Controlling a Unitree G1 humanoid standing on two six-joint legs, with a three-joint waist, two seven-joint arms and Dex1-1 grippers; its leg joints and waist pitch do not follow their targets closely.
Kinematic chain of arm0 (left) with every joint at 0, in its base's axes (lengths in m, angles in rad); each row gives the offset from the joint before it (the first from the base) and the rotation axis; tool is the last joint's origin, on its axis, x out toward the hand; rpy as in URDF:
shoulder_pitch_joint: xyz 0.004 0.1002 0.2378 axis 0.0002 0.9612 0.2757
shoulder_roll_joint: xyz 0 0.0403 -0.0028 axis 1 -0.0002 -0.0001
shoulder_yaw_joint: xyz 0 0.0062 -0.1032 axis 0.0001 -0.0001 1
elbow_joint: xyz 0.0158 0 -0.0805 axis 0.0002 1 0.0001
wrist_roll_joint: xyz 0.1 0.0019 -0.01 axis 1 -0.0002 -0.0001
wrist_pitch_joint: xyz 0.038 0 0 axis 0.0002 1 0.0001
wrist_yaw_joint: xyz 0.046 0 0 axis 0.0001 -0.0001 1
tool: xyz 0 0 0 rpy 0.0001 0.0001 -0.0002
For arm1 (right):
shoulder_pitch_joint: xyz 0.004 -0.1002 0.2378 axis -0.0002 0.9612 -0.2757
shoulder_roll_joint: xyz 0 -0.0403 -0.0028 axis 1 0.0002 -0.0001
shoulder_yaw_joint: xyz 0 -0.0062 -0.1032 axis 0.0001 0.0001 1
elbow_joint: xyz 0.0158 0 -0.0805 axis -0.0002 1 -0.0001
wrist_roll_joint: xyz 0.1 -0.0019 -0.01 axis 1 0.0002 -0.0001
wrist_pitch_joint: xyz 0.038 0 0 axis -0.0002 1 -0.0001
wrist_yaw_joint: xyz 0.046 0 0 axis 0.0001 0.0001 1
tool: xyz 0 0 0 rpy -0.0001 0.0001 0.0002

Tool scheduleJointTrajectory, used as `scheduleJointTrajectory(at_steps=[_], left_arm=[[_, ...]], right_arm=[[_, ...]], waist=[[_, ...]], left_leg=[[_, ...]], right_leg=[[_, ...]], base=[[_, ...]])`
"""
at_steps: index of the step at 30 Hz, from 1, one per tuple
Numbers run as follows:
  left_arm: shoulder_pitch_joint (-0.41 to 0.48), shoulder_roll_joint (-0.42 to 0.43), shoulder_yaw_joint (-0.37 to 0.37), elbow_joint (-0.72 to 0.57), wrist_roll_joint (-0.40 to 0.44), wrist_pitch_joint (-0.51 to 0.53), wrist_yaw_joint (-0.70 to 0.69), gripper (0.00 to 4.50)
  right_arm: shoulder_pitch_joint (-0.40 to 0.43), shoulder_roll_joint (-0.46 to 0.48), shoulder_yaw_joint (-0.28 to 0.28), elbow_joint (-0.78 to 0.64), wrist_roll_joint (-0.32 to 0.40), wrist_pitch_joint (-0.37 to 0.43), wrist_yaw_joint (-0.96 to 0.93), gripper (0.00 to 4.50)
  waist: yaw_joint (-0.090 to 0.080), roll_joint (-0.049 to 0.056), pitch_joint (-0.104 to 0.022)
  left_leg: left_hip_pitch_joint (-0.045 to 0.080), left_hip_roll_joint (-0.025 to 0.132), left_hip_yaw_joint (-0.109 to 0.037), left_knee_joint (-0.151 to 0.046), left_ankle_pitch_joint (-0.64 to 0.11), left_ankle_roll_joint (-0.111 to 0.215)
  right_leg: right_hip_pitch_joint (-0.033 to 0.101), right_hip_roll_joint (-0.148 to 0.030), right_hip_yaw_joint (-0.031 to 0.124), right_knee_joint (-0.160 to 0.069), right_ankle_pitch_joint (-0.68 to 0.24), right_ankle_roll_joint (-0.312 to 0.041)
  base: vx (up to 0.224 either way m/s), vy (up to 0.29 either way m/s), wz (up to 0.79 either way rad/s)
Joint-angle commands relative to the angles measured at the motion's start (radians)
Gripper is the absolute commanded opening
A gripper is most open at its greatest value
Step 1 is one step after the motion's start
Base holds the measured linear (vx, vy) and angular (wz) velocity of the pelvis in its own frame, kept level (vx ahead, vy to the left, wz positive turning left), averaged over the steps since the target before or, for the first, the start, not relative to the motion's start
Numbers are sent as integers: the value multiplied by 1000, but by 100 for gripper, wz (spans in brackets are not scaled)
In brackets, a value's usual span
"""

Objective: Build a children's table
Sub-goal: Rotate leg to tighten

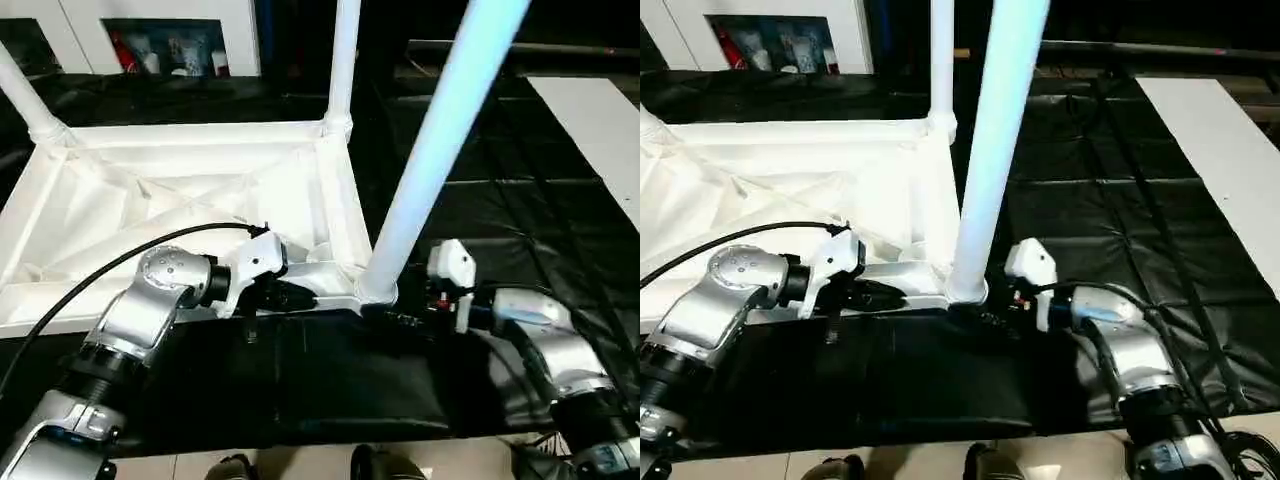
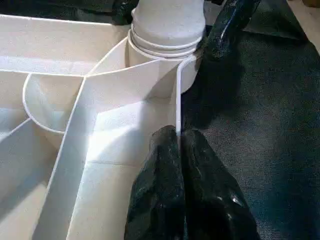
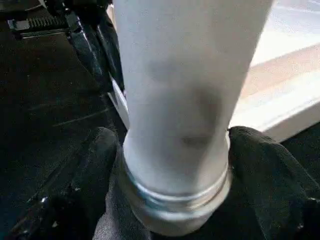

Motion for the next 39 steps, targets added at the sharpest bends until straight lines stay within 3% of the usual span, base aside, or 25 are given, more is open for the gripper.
scheduleJointTrajectory(at_steps=[1, 4, 10, 26, 29, 33, 35, 37, 38, 39], left_arm=[[36, -4, -49, 19, -1, 15, -41, 0], [35, -4, -47, 18, -1, 17, -38, 0], [35, -3, -48, 20, -1, 20, -34, 0], [34, -5, -47, 27, 7, 21, -18, 0], [23, -25, -38, 51, 23, 23, 34, 0], [6, -53, -30, 85, 35, 16, 82, 0], [-48, -128, -20, 183, 61, 3, 191, 0], [-78, -165, -15, 231, 71, -2, 244, 0], [-110, -201, -16, 281, 84, -9, 292, 0], [-110, -201, -16, 281, 84, -9, 292, 0]], right_arm=[[-13, 5, 0, 20, -12, -12, -3, 380], [-22, 15, -6, 37, -10, -21, -3, 364], [-24, 18, 3, 46, -12, -25, 6, 293], [-18, 40, -2, 65, -15, -31, -16, 269], [-21, 77, -28, 90, -25, -33, -112, 269], [-30, 120, -57, 128, -51, -51, -244, 268], [-33, 226, -117, 171, -73, -39, -516, 268], [-38, 272, -136, 192, -85, -29, -628, 268], [-50, 317, -150, 224, -102, -22, -745, 268], [-50, 317, -150, 224, -102, -22, -745, 268]], waist=[[0, -9, -55], [1, -9, -55], [1, -10, -57], [4, -9, -66], [1, -10, -61], [-7, -9, -58], [-11, -8, -56], [-10, -8, -57], [-11, -9, -59], [-10, -8, -59]], left_leg=[[3, 10, 13, -46, -92, 119], [3, 10, 13, -46, -108, 114], [3, 10, 12, -45, -96, 118], [4, 10, 13, -39, -63, 136], [4, 10, 12, -42, -108, 114], [2, 11, 6, -50, -174, 60], [5, 9, 6, -51, -201, 36], [5, 7, 3, -56, -206, 11], [2, 5, 1, -55, -197, 7], [5, 5, 4, -55, -196, 7]], right_leg=[[66, -46, 31, -50, -26, -273], [67, -48, 31, -53, -58, -272], [69, -47, 31, -49, -37, -275], [72, -46, 30, -40, 16, -293], [69, -49, 29, -50, -69, -282], [66, -54, 30, -64, -235, -231], [56, -52, 32, -71, -296, -205], [55, -52, 31, -76, -323, -185], [59, -52, 32, -71, -304, -181], [54, -49, 32, -73, -294, -180]], base=[[0, 0, 0], [0, 0, 0], [0, 0, 0], [0, 0, 0], [0, 0, 0], [0, 0, 0], [0, 0, 0], [0, 0, 0], [0, 0, 0], [0, 0, 0]])
